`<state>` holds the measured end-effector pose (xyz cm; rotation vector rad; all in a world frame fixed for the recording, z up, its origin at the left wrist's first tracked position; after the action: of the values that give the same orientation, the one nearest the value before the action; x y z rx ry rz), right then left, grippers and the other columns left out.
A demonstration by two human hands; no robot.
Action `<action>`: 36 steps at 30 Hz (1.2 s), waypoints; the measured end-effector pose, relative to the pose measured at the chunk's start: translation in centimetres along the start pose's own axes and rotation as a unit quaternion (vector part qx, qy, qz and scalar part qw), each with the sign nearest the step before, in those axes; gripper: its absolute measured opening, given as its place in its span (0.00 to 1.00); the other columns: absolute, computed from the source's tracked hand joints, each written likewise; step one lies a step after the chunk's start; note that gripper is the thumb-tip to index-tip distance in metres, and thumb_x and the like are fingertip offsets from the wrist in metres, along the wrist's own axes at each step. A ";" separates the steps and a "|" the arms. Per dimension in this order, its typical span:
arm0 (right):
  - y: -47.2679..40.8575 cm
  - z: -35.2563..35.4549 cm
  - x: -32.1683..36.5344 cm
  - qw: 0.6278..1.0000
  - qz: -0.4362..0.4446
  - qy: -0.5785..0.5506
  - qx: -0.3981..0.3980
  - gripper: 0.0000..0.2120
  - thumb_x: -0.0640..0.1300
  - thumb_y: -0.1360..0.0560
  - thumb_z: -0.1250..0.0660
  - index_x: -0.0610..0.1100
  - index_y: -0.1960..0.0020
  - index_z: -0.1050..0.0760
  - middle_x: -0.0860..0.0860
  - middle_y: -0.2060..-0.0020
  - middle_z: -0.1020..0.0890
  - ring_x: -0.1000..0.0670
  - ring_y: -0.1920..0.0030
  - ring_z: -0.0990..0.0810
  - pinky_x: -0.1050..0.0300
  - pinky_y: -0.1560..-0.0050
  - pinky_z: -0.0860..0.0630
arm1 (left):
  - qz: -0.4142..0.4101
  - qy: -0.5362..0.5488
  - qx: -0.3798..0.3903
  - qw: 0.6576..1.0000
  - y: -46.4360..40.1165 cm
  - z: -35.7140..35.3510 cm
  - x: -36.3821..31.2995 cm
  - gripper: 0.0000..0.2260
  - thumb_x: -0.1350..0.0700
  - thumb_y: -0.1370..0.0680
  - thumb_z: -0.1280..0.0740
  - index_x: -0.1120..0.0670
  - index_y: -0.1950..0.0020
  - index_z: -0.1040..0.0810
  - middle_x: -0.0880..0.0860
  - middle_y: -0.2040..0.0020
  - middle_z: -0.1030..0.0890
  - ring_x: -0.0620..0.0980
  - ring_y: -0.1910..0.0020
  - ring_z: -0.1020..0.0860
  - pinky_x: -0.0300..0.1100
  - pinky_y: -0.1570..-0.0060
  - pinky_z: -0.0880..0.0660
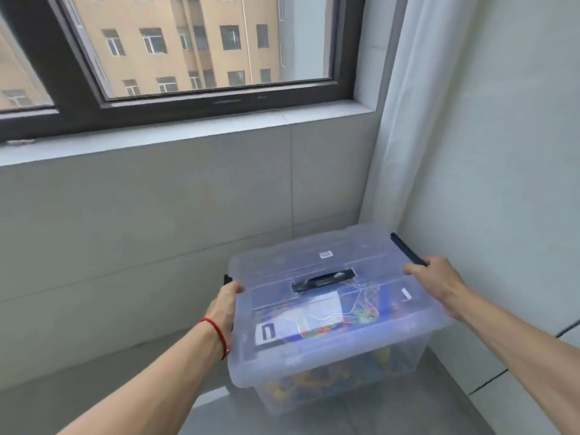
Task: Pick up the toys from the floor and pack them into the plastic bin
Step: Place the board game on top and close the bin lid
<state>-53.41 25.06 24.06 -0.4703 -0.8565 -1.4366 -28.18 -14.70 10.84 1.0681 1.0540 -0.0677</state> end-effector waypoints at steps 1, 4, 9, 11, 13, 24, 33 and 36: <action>-1.0 -1.0 -0.8 1.000 0.000 0.021 0.017 0.07 0.45 0.29 0.28 0.43 0.62 0.24 0.48 0.69 0.24 0.44 0.65 0.26 0.53 0.63 0.32 | 0.018 -0.016 0.003 1.000 -0.1 -0.8 0.6 0.40 0.38 0.47 0.30 0.53 0.37 0.22 0.58 0.33 0.23 0.62 0.37 0.25 0.58 0.35 0.29; -3.7 -4.0 -2.1 0.996 -0.002 0.062 0.058 0.06 0.42 0.31 0.28 0.41 0.58 0.23 0.46 0.65 0.21 0.45 0.65 0.24 0.56 0.65 0.31 | 0.051 -0.070 0.002 0.996 -1.8 -2.0 2.1 0.41 0.41 0.46 0.29 0.54 0.34 0.25 0.60 0.33 0.24 0.62 0.36 0.25 0.58 0.35 0.30; -5.4 -8.6 -3.8 0.982 -0.081 0.071 0.153 0.14 0.45 0.38 0.32 0.40 0.55 0.28 0.45 0.60 0.23 0.48 0.62 0.25 0.58 0.65 0.32 | 0.115 -0.059 -0.013 0.992 -2.4 -3.3 4.2 0.47 0.39 0.44 0.20 0.57 0.30 0.30 0.61 0.32 0.26 0.67 0.38 0.25 0.64 0.44 0.29; -5.8 -9.3 -4.5 0.977 -0.114 0.067 0.169 0.15 0.45 0.41 0.33 0.39 0.56 0.26 0.43 0.59 0.21 0.46 0.61 0.23 0.58 0.64 0.30 | 0.109 -0.066 -0.040 0.991 -0.3 -3.8 3.2 0.41 0.46 0.39 0.23 0.60 0.31 0.32 0.63 0.38 0.23 0.68 0.45 0.22 0.67 0.50 0.27; -6.9 -9.6 -4.8 0.978 -0.115 0.053 0.165 0.14 0.45 0.40 0.33 0.40 0.57 0.25 0.43 0.55 0.21 0.45 0.57 0.22 0.56 0.61 0.28 | 0.097 -0.066 -0.066 0.991 0.0 -4.0 3.0 0.27 0.54 0.30 0.28 0.65 0.36 0.31 0.62 0.50 0.22 0.63 0.56 0.20 0.64 0.55 0.23; -8.0 -12.1 -4.4 0.882 0.002 0.451 0.136 0.36 0.54 0.25 0.43 0.57 0.20 0.53 0.51 0.20 0.48 0.38 0.23 0.45 0.39 0.30 0.39 | 0.041 -0.085 -0.135 0.986 -8.1 -3.1 5.2 0.17 0.56 0.31 0.38 0.64 0.47 0.24 0.66 0.50 0.19 0.65 0.51 0.18 0.65 0.47 0.23; -6.8 -14.8 -5.8 0.865 0.114 0.435 0.222 0.30 0.58 0.16 0.54 0.56 0.20 0.65 0.48 0.19 0.61 0.35 0.23 0.69 0.42 0.23 0.64 | 0.039 -0.151 -0.143 0.977 -4.2 -5.1 1.9 0.17 0.62 0.17 0.43 0.68 0.30 0.31 0.65 0.31 0.27 0.62 0.33 0.27 0.49 0.39 0.28; -6.7 -13.7 -5.1 0.855 0.134 0.437 0.246 0.30 0.54 0.15 0.51 0.56 0.19 0.62 0.50 0.19 0.60 0.40 0.21 0.65 0.43 0.22 0.57 | 0.033 -0.183 -0.121 0.975 -4.2 -5.3 1.5 0.18 0.61 0.19 0.41 0.68 0.32 0.28 0.65 0.36 0.24 0.63 0.36 0.25 0.49 0.40 0.26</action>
<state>-56.45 17.51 10.21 0.4366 -0.3512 -0.9489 -33.04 -12.39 6.46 0.8283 0.6744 -0.0771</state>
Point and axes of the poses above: each hand's wrist, its own y-axis away from the middle knuckle, its own z-axis out of the back of the hand, x = y × z, the point moved 10 cm from there along -y, towards the middle knuckle
